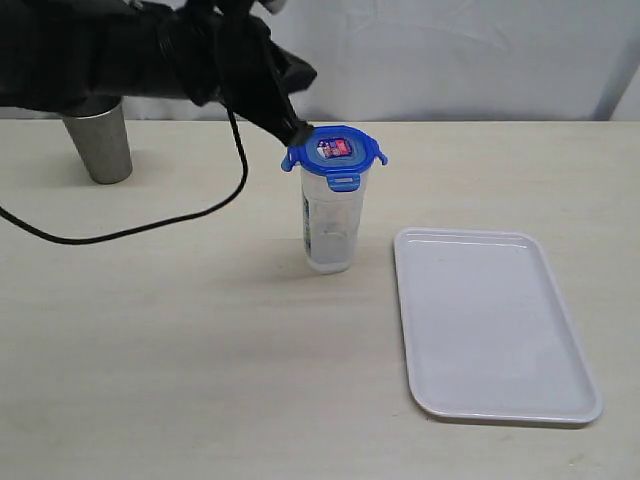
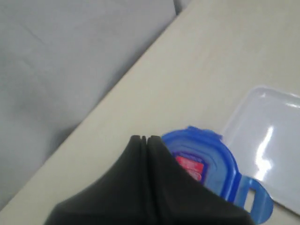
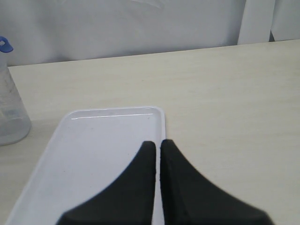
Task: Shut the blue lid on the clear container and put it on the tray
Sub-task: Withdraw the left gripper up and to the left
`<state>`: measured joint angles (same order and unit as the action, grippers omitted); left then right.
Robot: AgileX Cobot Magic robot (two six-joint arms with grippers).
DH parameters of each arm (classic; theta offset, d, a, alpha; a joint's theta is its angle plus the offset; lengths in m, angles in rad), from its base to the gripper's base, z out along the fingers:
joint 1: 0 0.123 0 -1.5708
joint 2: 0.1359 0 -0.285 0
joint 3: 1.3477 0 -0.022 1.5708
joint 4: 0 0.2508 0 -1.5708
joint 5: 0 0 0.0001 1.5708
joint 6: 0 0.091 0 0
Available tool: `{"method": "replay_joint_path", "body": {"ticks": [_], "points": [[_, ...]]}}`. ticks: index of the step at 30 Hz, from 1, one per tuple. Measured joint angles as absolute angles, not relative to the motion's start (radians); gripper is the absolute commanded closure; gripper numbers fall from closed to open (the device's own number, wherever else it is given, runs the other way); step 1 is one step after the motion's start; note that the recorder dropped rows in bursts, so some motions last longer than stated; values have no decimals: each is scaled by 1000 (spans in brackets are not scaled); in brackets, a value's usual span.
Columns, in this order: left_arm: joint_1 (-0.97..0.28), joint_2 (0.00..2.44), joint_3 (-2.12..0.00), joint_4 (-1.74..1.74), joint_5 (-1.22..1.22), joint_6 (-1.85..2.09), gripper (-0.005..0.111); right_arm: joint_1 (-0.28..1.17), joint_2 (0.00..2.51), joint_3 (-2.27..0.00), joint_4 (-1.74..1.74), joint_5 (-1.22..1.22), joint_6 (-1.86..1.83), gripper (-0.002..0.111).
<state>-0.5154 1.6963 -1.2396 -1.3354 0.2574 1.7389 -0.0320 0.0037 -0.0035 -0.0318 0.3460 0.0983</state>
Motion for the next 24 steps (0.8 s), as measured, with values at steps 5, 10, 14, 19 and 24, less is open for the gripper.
{"method": "replay_joint_path", "body": {"ticks": [5, 10, 14, 19, 24], "points": [[-502, 1592, -1223, -1337, 217, 1706, 106, -32, 4, -4, -32, 346, 98, 104], [-421, 1509, -1126, -1366, 283, 1705, 95, -32, 4, -4, -32, 346, 98, 104], [-324, 1469, -1024, -1550, 374, 1821, 71, -32, 4, -4, -32, 346, 98, 104], [-227, 1475, -874, -1711, 671, 2074, 47, -32, 4, -4, -32, 346, 98, 104], [-210, 1522, -824, -1725, 685, 2113, 52, -32, 4, -4, -32, 346, 98, 104]]}}
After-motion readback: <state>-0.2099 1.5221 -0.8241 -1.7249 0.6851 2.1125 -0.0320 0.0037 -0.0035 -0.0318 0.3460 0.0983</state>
